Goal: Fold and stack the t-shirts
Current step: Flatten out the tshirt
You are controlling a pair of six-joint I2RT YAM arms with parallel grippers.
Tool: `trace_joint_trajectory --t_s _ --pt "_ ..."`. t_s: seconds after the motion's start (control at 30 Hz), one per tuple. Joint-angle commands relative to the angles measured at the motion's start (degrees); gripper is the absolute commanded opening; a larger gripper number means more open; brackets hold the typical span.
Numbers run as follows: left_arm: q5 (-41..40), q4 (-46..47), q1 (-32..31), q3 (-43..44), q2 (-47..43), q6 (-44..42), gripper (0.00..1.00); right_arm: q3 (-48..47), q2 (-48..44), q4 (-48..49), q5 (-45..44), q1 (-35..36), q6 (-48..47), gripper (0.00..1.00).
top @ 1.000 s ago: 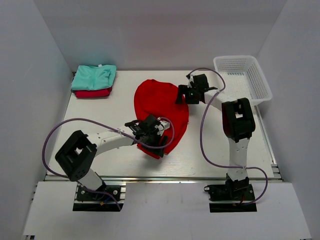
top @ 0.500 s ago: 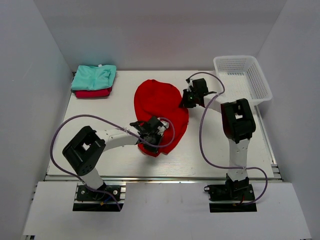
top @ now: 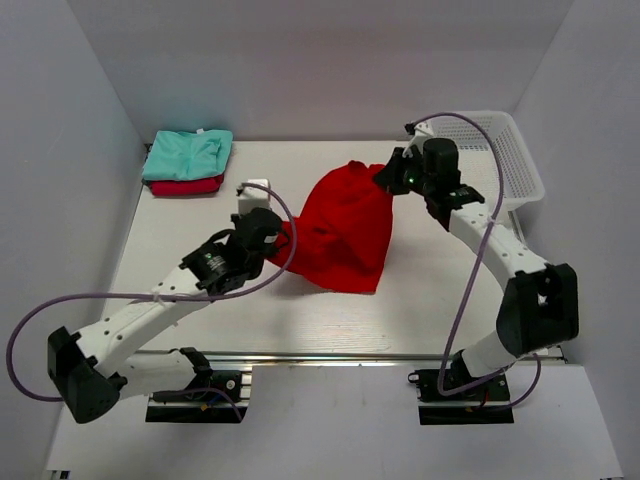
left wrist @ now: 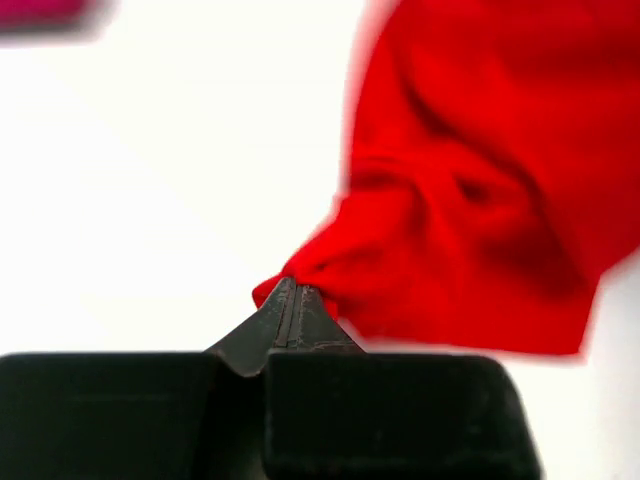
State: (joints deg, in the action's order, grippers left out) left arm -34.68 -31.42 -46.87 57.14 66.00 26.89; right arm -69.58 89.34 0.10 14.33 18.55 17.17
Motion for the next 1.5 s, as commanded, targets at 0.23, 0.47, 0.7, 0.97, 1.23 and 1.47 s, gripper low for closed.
trace_joint_trajectory --t_s 0.23,0.47,0.7,0.97,1.23,1.47 --pt "-35.4 -10.9 0.2 12.4 -11.2 6.2 0.0 2.5 -24.6 -4.1 -19.5 -0.3 -2.0 0.0" --pt "-42.8 -9.7 0.2 17.2 -19.0 2.2 0.0 -1.2 -37.7 -8.3 -30.5 -0.2 -3.9 0.0" --pt "-45.3 8.4 0.2 15.5 -26.1 -16.9 0.0 -3.5 -43.3 -11.1 -31.5 -0.2 -7.1 0.0" --pt "-43.9 13.4 0.2 14.8 -21.8 -20.6 0.0 -1.4 -41.8 -11.2 -22.7 -0.3 -4.6 0.0" --pt "-36.4 10.5 0.7 6.6 -10.4 -10.5 0.0 11.6 -29.3 -9.7 -18.3 -0.2 1.7 0.0" --pt "-27.0 5.4 3.3 5.4 8.4 -0.3 0.0 12.7 -11.4 -4.9 -0.2 0.2 1.4 0.0"
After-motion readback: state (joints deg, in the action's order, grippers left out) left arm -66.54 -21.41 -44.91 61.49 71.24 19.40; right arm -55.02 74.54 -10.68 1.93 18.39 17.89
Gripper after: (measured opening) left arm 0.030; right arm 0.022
